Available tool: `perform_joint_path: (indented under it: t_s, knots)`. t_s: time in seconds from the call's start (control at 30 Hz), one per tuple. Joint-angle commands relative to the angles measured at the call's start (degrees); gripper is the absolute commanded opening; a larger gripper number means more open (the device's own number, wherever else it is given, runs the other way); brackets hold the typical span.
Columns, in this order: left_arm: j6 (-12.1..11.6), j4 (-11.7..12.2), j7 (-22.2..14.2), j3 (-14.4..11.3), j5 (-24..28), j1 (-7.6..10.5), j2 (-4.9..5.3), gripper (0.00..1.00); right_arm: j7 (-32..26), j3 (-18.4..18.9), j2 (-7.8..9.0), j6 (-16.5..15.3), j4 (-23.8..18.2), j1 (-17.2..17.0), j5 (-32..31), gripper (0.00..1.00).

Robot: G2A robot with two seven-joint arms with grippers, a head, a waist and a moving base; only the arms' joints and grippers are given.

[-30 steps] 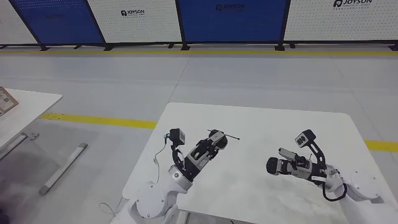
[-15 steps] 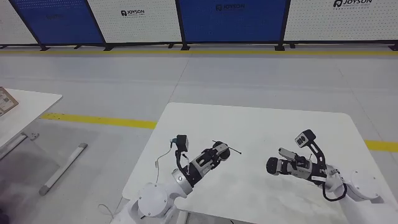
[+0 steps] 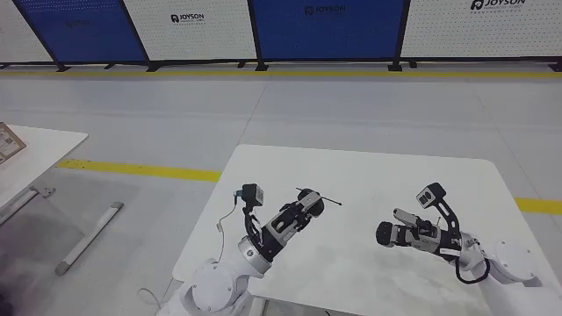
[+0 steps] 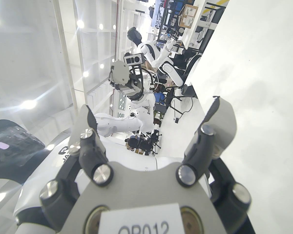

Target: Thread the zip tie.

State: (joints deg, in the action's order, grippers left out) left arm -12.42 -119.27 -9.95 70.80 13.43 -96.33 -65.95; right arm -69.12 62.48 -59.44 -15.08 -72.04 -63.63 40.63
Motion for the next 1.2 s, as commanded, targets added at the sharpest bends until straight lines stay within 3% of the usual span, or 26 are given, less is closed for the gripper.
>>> perform_joint_path:
  t_s: [0.0, 0.07, 0.13, 0.3, 0.43, 0.57, 0.97, 1.17]
  knots:
    - [-3.17, -0.7, 0.73, -0.1, 0.78, -0.38, -0.12, 0.0, 0.0, 0.0, 0.0, 0.0, 0.0, 0.0, 0.0, 1.0]
    - [-4.67, -1.07, 0.91, -0.04, 1.19, -0.68, -0.16, 0.0, 0.0, 0.0, 0.0, 0.0, 0.0, 0.0, 0.0, 1.0]
    - [-4.12, -1.11, 0.53, 0.01, 0.6, -0.99, -0.12, 0.0, 0.0, 0.0, 0.0, 0.0, 0.0, 0.0, 0.0, 1.0]
    - [1.5, -0.22, 1.67, -0.48, -1.71, -0.75, -0.17, 0.0, 0.0, 0.0, 0.0, 0.0, 0.0, 0.0, 0.0, 1.0]
    - [5.38, 1.48, 0.57, -2.11, -4.02, 0.17, -0.22, 0.0, 0.0, 0.0, 0.0, 0.0, 0.0, 0.0, 0.0, 1.0]
    - [8.21, 3.26, 1.18, -3.37, -4.27, 0.65, -0.4, 0.0, 0.0, 0.0, 0.0, 0.0, 0.0, 0.0, 0.0, 1.0]
    - [9.12, 5.97, 0.52, -3.24, -6.83, -1.83, -0.07, 0.0, 0.0, 0.0, 0.0, 0.0, 0.0, 0.0, 0.0, 1.0]
    - [9.41, 7.24, 0.36, -4.87, -9.38, -2.09, -0.08, 0.0, 0.0, 0.0, 0.0, 0.0, 0.0, 0.0, 0.0, 1.0]
